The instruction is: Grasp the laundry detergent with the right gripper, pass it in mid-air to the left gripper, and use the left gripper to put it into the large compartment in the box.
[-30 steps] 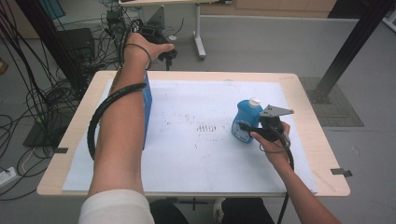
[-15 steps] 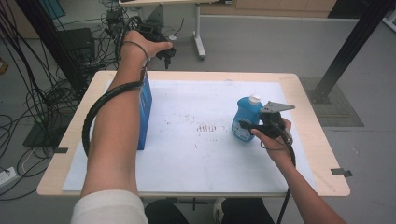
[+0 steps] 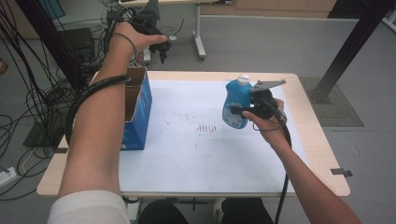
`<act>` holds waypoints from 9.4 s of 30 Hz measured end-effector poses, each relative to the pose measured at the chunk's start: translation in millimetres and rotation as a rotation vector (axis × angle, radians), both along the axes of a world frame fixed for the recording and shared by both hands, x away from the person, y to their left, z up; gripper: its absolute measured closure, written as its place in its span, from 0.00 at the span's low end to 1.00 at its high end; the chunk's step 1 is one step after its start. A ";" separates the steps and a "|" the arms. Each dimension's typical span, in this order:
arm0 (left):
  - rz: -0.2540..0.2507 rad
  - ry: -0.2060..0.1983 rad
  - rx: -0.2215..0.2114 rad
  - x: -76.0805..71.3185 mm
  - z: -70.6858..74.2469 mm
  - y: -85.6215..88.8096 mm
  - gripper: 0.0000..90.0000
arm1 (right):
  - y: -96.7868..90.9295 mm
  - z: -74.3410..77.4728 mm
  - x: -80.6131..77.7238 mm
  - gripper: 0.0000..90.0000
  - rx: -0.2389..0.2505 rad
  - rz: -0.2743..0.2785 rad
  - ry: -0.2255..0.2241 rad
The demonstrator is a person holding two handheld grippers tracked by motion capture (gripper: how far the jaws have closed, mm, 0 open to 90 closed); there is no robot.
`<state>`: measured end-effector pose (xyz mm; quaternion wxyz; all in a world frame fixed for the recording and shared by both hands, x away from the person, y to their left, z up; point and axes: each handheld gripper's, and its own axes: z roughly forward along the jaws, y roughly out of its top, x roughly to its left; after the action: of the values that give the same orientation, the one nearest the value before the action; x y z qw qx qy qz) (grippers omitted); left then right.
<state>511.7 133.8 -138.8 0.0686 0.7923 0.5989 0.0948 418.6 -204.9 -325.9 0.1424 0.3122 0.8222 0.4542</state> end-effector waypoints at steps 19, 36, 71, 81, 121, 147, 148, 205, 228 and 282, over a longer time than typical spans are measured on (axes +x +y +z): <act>-0.401 0.006 0.046 -14.5 33.2 -9.9 0.09 | 100.1 43.7 58.6 0.51 0.009 0.260 0.116; -0.785 0.061 0.074 -42.2 29.7 -29.8 0.09 | 155.0 45.2 66.4 0.50 0.010 0.489 0.079; -0.916 0.179 0.056 -57.3 -4.9 -60.2 0.10 | 166.7 52.3 43.9 0.50 0.046 0.715 0.014; -0.930 0.210 0.059 -56.7 -13.5 -63.9 0.10 | 165.7 54.4 40.9 0.50 0.043 0.738 -0.003; -0.954 0.236 0.066 -57.1 -14.1 -68.4 0.10 | 160.9 58.1 37.8 0.50 0.052 0.743 -0.040; -0.955 0.227 0.057 -59.7 -14.0 -68.4 0.11 | 160.5 57.5 37.2 0.50 0.048 0.747 -0.047; -0.960 0.231 0.061 -59.6 -13.8 -68.8 0.11 | 160.2 57.5 37.3 0.50 0.047 0.746 -0.047; -0.976 0.237 0.069 -62.5 -13.0 -71.4 0.16 | 156.5 61.8 32.6 0.49 0.040 0.741 -0.060; -1.021 0.236 0.099 -66.0 -12.3 -75.9 0.39 | 154.3 59.9 30.0 0.49 0.029 0.752 -0.081; -1.013 0.251 0.118 -70.4 -17.5 -74.5 0.39 | 158.6 55.0 27.2 0.48 0.022 0.756 -0.079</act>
<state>441.3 59.3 -156.3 -0.0110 0.9903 0.1379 -0.0125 445.8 -46.3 -270.9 -0.0068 -0.0294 0.8683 0.4951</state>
